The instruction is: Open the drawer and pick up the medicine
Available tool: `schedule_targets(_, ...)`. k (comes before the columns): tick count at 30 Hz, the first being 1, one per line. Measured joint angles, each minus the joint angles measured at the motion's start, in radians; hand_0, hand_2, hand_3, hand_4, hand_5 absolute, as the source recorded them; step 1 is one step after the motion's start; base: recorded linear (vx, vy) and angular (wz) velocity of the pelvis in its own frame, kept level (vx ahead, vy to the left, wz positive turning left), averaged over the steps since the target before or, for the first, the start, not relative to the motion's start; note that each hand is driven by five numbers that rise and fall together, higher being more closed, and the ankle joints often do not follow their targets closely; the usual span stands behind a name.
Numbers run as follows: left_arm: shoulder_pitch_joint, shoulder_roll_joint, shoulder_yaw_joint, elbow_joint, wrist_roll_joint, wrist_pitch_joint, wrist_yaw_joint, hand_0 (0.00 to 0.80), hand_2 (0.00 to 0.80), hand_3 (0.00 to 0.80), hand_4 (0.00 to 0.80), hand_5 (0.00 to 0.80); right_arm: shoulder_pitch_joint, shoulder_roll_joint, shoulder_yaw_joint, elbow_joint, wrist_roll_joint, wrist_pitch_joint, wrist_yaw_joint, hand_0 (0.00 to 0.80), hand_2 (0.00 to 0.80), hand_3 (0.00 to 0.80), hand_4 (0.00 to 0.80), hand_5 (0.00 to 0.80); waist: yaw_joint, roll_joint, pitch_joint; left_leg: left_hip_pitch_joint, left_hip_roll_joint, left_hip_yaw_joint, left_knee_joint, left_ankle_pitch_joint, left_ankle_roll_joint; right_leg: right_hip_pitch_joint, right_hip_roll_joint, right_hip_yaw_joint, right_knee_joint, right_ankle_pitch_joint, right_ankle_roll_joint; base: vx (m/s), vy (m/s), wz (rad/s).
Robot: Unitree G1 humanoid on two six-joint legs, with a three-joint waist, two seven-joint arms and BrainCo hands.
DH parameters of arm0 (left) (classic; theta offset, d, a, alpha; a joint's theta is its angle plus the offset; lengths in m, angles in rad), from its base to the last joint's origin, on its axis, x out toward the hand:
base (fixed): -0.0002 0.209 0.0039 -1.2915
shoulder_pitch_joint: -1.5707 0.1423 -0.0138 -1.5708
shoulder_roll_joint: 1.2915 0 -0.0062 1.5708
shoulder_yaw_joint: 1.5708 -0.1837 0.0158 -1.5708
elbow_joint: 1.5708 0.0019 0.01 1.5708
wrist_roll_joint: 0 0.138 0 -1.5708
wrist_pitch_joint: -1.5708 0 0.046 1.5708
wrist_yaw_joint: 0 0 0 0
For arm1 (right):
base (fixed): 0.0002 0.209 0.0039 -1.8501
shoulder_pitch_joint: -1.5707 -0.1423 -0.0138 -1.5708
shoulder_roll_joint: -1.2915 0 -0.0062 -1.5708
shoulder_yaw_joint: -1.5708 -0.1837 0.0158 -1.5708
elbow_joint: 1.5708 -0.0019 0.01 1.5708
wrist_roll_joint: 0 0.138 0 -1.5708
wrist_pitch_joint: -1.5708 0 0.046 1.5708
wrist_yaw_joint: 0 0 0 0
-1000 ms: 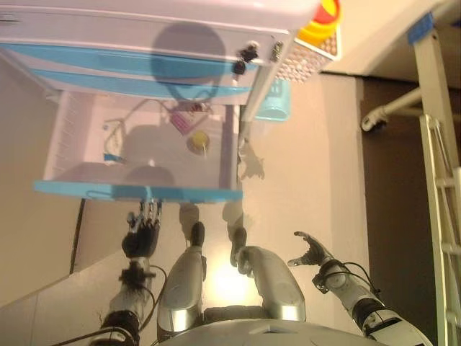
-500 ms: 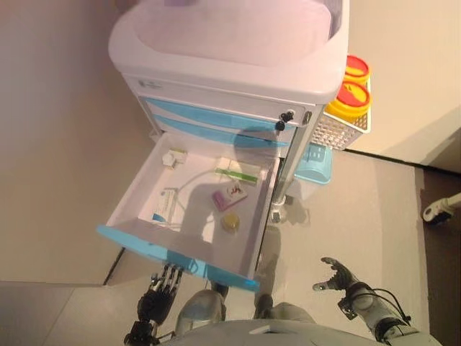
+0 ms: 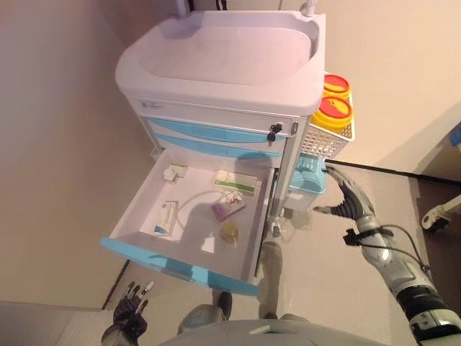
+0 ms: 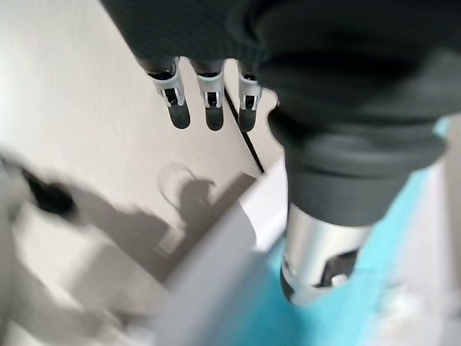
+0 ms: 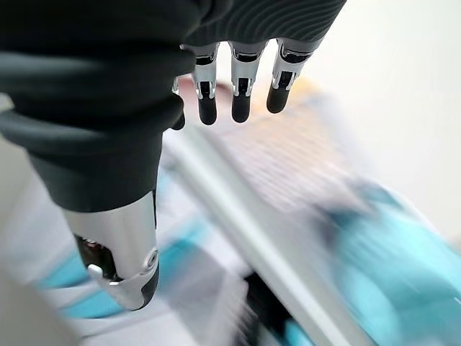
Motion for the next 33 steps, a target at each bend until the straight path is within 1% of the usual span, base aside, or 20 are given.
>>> schedule_targets(1, 0.005, 0.000, -0.013, 0.002, 0.066, 0.001, 0.027, 0.000, 0.000, 0.000, 0.000, 0.000, -0.004, -0.017, 0.001, -0.043, -0.031, -0.041, 0.002, 0.000, 0.000, 0.000, 0.000, 0.000, 0.000, -0.005, 0.000, 0.000, 0.000, 0.002, 0.000, 0.000, 0.000, 0.000, 0.000, 0.002, -0.004, 0.001, 0.002, -0.026, 0.036, -0.04)
schedule_targets(3, 0.005, 0.003, -0.037, 0.022, 0.159, 0.001, 0.059, 0.000, 0.000, 0.000, 0.000, 0.000, -0.035, -0.043, 0.018, -0.083, -0.041, -0.082, 0.022, 0.000, 0.000, 0.000, 0.000, 0.000, 0.002, -0.014, -0.001, -0.001, 0.000, 0.003, -0.003, 0.000, 0.001, 0.000, -0.001, 0.003, -0.005, 0.002, 0.003, -0.025, 0.037, -0.02)
schedule_targets(6, 0.006, 0.007, -0.070, 0.042, 0.278, 0.005, 0.094, 0.000, 0.000, 0.000, 0.000, 0.000, -0.109, -0.086, 0.064, -0.123, -0.041, -0.117, 0.084, 0.000, 0.000, 0.000, 0.000, 0.000, 0.007, -0.018, 0.001, 0.001, 0.000, 0.005, -0.015, 0.005, 0.005, -0.001, -0.001, 0.003, -0.010, 0.003, 0.005, -0.031, 0.032, 0.00)
schedule_targets(9, 0.004, 0.009, -0.079, 0.050, 0.322, 0.027, 0.102, 0.000, 0.000, 0.000, 0.000, 0.000, -0.195, -0.100, 0.143, -0.130, -0.040, -0.126, 0.135, 0.000, 0.000, 0.000, 0.000, 0.000, 0.016, -0.018, 0.001, -0.002, 0.000, 0.001, -0.016, 0.005, 0.005, 0.002, 0.001, -0.001, -0.022, 0.006, 0.008, -0.011, 0.006, 0.04)
schedule_targets(12, -0.003, 0.011, -0.079, 0.073, 0.324, 0.053, 0.100, 0.000, 0.000, 0.000, 0.000, 0.000, -0.249, -0.100, 0.226, -0.126, -0.050, -0.130, 0.162, 0.000, 0.000, 0.000, 0.000, 0.000, 0.047, -0.017, 0.002, -0.006, -0.002, -0.009, -0.016, 0.005, 0.004, 0.008, 0.001, -0.011, -0.028, 0.008, 0.008, -0.020, -0.004, 0.13)
schedule_targets(14, -0.006, 0.012, -0.078, 0.085, 0.328, 0.070, 0.092, 0.000, 0.000, 0.000, 0.000, 0.000, -0.295, -0.100, 0.302, -0.103, -0.096, -0.130, 0.181, 0.000, 0.000, 0.000, 0.000, 0.000, 0.059, -0.018, 0.003, -0.005, -0.003, -0.018, -0.016, 0.005, 0.004, 0.021, 0.003, -0.023, -0.046, 0.011, 0.009, -0.005, -0.013, 0.22)
schedule_targets(18, -0.010, 0.012, -0.078, 0.086, 0.349, 0.074, 0.082, 0.000, 0.000, 0.000, 0.000, 0.000, -0.354, -0.097, 0.408, -0.026, -0.182, -0.116, 0.203, 0.000, 0.000, 0.000, 0.000, 0.000, 0.097, -0.021, 0.004, -0.006, -0.006, -0.035, -0.018, 0.006, 0.003, 0.047, 0.006, -0.059, -0.076, 0.013, 0.010, 0.006, -0.014, 0.29)
schedule_targets(19, -0.008, 0.013, -0.078, 0.087, 0.354, 0.075, 0.080, 0.000, 0.000, 0.000, 0.000, 0.000, -0.364, -0.087, 0.425, -0.001, -0.199, -0.110, 0.213, 0.000, 0.000, 0.000, 0.000, 0.000, 0.117, -0.022, 0.004, -0.006, -0.007, -0.037, -0.018, 0.006, 0.002, 0.054, 0.008, -0.061, -0.080, 0.013, 0.010, 0.005, -0.008, 0.21)
schedule_targets(20, -0.009, 0.013, -0.079, 0.086, 0.360, 0.076, 0.079, 0.000, 0.000, 0.000, 0.000, 0.000, -0.371, -0.080, 0.437, 0.023, -0.210, -0.104, 0.218, 0.000, 0.000, 0.000, 0.000, 0.000, 0.125, -0.025, 0.005, -0.005, -0.007, -0.038, -0.018, 0.006, 0.002, 0.055, 0.008, -0.061, -0.085, 0.013, 0.010, 0.007, 0.002, 0.17)
schedule_targets(22, -0.012, 0.013, -0.079, 0.085, 0.362, 0.088, 0.076, 0.000, 0.000, 0.000, 0.000, 0.000, -0.382, -0.064, 0.456, 0.065, -0.239, -0.089, 0.223, 0.000, 0.000, 0.000, 0.000, 0.000, 0.144, -0.028, 0.007, -0.012, -0.012, -0.060, -0.018, 0.008, 0.000, 0.062, 0.010, -0.079, -0.093, 0.013, 0.010, 0.014, 0.008, 0.27)
schedule_targets(24, -0.012, 0.013, -0.079, 0.085, 0.369, 0.095, 0.076, 0.000, 0.000, 0.000, 0.000, 0.000, -0.390, -0.036, 0.476, 0.119, -0.277, -0.072, 0.224, 0.000, 0.000, 0.000, 0.000, 0.000, 0.146, -0.032, 0.009, -0.014, -0.018, -0.082, -0.017, 0.010, 0.000, 0.073, 0.010, -0.085, -0.102, 0.013, 0.011, 0.011, 0.008, 0.37)
schedule_targets(28, -0.016, 0.017, -0.079, 0.084, 0.391, 0.095, 0.075, 0.000, 0.000, 0.000, 0.000, 0.000, -0.403, -0.004, 0.496, 0.206, -0.384, -0.069, 0.223, 0.000, 0.000, 0.000, 0.000, 0.000, 0.177, -0.039, 0.014, -0.020, -0.021, -0.086, -0.017, 0.011, 0.001, 0.077, 0.012, -0.085, -0.112, 0.014, 0.011, 0.006, 0.006, 0.13)
schedule_targets(33, -0.029, 0.021, -0.080, 0.085, 0.401, 0.092, 0.075, 0.000, 0.000, 0.000, 0.000, 0.000, -0.406, 0.043, 0.515, 0.336, -0.482, -0.065, 0.205, 0.000, 0.000, 0.000, 0.000, 0.000, 0.195, -0.051, 0.020, -0.019, -0.024, -0.106, -0.017, 0.011, 0.001, 0.090, 0.015, -0.096, -0.128, 0.016, 0.014, 0.028, 0.004, 0.10)
